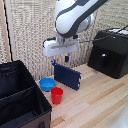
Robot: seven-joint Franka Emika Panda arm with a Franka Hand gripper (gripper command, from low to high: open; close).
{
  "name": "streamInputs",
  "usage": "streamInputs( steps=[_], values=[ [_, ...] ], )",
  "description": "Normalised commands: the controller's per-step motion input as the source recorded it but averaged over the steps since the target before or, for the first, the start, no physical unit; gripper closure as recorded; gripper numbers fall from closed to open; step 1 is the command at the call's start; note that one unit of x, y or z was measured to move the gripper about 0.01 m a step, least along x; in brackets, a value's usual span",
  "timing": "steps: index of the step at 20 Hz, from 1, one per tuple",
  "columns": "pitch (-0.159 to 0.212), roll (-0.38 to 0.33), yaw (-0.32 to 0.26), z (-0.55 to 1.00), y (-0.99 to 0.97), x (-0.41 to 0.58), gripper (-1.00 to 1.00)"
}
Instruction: Please find the red cup among the items before you. Carefully move your gripper towards it and gently hold it. Locate the front section of the organizer in front of you. Transfer the red cup above the front section and let go, placing it within that section.
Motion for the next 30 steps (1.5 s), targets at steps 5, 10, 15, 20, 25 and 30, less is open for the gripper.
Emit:
streamInputs(
  steps=[5,10,15,20,25,30],
  values=[
    [-0.015,0.000,0.000,-0.35,0.03,-0.190,-1.00],
    [-0.008,0.000,0.000,-0.37,0.00,-0.181,-1.00],
    [-0.033,0.000,0.000,-0.37,0.03,-0.155,-1.00],
    [-0.044,0.000,0.006,-0.39,0.02,-0.086,-1.00],
    [-0.019,0.000,0.011,-0.42,0.00,-0.067,-1.00],
    [-0.005,0.000,0.019,-0.45,0.00,-0.004,-1.00]
  ],
)
